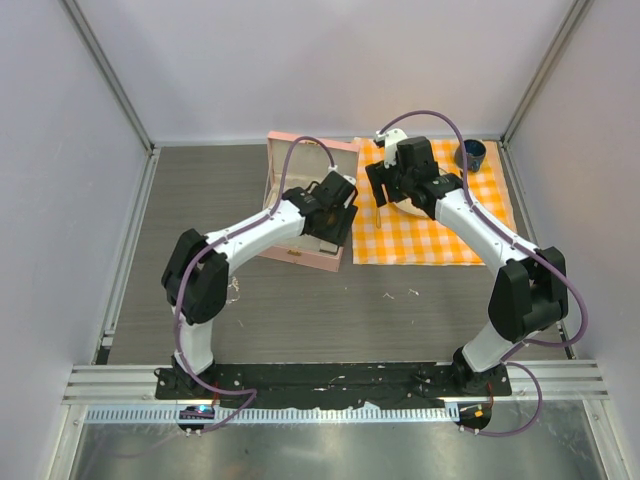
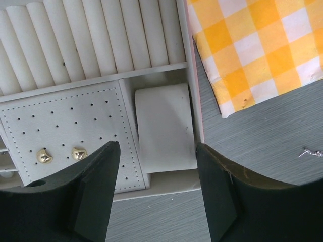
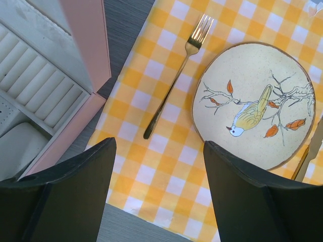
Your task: Organize the mixed jewelry
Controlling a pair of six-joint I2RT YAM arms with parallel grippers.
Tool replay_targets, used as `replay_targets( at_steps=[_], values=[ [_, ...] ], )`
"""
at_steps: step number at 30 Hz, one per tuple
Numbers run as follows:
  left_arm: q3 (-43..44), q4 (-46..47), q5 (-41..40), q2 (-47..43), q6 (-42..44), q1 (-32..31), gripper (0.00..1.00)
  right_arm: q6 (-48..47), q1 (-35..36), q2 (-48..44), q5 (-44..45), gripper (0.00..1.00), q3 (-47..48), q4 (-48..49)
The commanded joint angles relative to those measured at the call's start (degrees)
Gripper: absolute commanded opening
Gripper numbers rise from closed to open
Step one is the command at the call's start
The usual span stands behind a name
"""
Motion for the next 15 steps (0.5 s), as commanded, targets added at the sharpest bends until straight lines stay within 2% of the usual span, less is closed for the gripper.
replay_targets(
  at_steps=[1,7,15],
  values=[
    [0.12,-0.02,0.0,-4.39,1.35,-0.4,0.66,-0.38,-0.14,-2.42,1.03,0.76,-0.31,1.98],
    [0.3,-0.37,0.0,-5.89,2.76,-0.4,0.67,-0.47,-0.14,-2.51,1.12,0.76,-0.4,1.9],
    [-3.39,2.79,-0.62,-15.71,8.11,0.12,0.67,-1.44,-0.14,-4.53,0.51,0.76,-2.33,1.46]
  ],
)
